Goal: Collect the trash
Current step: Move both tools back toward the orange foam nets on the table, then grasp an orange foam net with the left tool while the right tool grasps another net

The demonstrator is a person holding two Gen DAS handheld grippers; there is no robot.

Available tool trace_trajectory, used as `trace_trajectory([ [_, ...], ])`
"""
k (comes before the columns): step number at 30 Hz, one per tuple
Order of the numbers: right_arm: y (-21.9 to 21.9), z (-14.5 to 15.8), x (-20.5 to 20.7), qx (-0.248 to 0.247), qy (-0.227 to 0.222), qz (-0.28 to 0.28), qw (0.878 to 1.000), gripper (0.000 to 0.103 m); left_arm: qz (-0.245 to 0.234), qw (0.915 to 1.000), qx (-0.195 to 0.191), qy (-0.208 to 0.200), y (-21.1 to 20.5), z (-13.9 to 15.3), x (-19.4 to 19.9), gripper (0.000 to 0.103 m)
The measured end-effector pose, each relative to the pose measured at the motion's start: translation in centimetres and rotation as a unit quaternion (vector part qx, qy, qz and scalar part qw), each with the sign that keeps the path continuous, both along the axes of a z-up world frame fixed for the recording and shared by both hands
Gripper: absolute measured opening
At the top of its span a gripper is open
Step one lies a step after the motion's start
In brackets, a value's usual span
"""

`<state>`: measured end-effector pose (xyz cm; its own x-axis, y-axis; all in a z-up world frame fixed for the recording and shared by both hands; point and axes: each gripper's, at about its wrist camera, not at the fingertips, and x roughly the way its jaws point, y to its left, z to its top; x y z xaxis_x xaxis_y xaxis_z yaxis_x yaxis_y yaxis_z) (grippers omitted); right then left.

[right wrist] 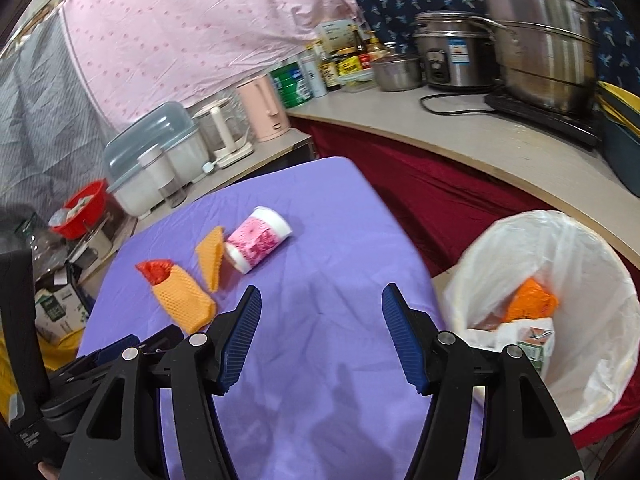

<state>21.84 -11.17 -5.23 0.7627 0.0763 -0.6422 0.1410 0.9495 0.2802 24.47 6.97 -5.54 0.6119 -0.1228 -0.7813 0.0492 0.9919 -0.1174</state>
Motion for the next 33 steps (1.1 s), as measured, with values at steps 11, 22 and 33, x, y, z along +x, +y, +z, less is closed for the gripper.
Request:
trace_trajectory([
  [11, 5.8, -1.8, 6.5, 0.008, 0.009, 0.069, 0.998, 0.061, 0.063, 0.9977, -0.015, 0.019, 6.1, -1.8, 5.0, 0.072],
  [22, 9.7, -5.1, 12.5, 0.038, 0.030, 0.128, 0.991, 0.055, 0.087, 0.9948, -0.029, 0.046, 8.2, -4.6, 9.8, 0.072],
  [33, 10.4, -8.1, 15.3, 0.057, 0.052, 0.135, 0.988, 0.035, 0.075, 0.9954, -0.026, 0.053, 8.0, -6.6, 12.0, 0.061],
])
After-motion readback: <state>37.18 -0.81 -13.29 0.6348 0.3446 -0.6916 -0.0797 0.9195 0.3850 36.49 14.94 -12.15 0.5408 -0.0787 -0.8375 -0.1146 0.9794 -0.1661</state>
